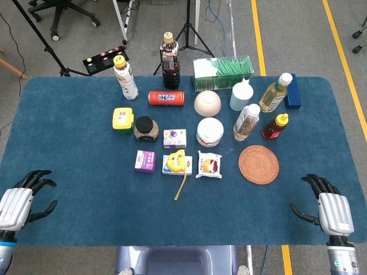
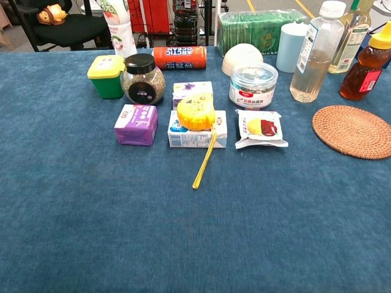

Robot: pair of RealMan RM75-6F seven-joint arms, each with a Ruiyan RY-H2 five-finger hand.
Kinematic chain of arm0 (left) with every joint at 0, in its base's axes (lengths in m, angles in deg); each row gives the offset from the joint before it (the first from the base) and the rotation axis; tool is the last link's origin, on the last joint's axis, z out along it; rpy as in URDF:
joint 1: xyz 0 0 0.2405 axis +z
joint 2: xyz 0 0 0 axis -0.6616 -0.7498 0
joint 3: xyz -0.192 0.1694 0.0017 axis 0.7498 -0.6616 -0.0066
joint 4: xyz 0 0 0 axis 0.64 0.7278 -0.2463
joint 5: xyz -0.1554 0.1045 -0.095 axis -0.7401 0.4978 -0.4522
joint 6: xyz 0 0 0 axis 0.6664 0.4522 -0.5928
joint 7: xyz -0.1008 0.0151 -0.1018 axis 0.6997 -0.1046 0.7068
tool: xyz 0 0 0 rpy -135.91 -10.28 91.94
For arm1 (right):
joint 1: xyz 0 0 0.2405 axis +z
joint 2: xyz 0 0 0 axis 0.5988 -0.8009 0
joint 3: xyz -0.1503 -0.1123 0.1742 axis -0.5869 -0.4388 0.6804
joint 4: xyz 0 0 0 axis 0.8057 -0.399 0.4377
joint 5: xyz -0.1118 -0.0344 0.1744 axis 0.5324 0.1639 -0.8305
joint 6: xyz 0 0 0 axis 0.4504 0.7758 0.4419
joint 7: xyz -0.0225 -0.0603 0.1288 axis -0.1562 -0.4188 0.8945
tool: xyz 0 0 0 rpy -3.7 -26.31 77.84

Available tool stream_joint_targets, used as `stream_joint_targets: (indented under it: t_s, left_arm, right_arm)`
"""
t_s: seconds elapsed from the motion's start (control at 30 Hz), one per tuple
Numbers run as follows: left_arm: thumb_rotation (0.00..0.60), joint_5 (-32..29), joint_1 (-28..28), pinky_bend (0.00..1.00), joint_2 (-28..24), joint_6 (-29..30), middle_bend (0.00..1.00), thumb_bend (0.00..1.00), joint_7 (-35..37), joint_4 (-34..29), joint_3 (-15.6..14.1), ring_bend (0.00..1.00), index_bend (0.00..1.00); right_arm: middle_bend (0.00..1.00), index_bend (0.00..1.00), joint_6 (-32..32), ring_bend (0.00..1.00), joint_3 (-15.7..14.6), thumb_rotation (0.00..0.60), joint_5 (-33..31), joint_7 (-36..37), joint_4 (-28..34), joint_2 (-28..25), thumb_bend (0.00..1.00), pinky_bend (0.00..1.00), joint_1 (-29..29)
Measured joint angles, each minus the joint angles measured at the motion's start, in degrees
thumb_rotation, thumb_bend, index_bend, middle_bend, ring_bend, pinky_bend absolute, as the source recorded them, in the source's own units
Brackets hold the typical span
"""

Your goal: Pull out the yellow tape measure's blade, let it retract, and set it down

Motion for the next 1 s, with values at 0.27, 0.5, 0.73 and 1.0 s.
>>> stream_joint_targets:
  t_s: [0.27, 0.5, 0.73, 1.0]
  left_arm:
    - [0.6, 0.1, -0.2, 0.3, -0.2, 0.0, 0.22, 0.28, 0.5, 0.3, 0.1, 0.15, 0.37]
    - [0.6, 0.1, -0.7, 0.3, -0.2, -0.9, 0.22, 0.28, 0.6, 0.5, 0.2, 0.15, 0.37]
    - [0.6, 0.5, -2.5, 0.3, -0.4, -2.7, 0.22, 0.28, -1.4, 0.0, 0.9, 0.15, 0.37]
    - [0.6, 1.5, -6.4, 0.29, -0.8, -7.5, 0.22, 0.28, -4.3, -1.1, 1.6, 0.15, 0.37]
  right_arm:
    - [0.23, 0.24, 0.2, 0.22, 0.1, 0.408, 0.3, -0.9, 0.7, 0.0, 0.28, 0.3, 0.3]
    - [0.23, 0.24, 0.3, 0.22, 0.2, 0.406, -0.4, -1.2, 0.9, 0.0, 0.28, 0.3, 0.2]
    - [0.23, 0.24, 0.7, 0.22, 0.5, 0.407, -1.2, -1.1, 0.4, 0.2, 0.28, 0.3, 0.3]
    - [0.23, 0.24, 0.2, 0.22, 0.5, 0.405, -1.5, -1.0, 0.5, -0.5, 0.28, 0.3, -0.1]
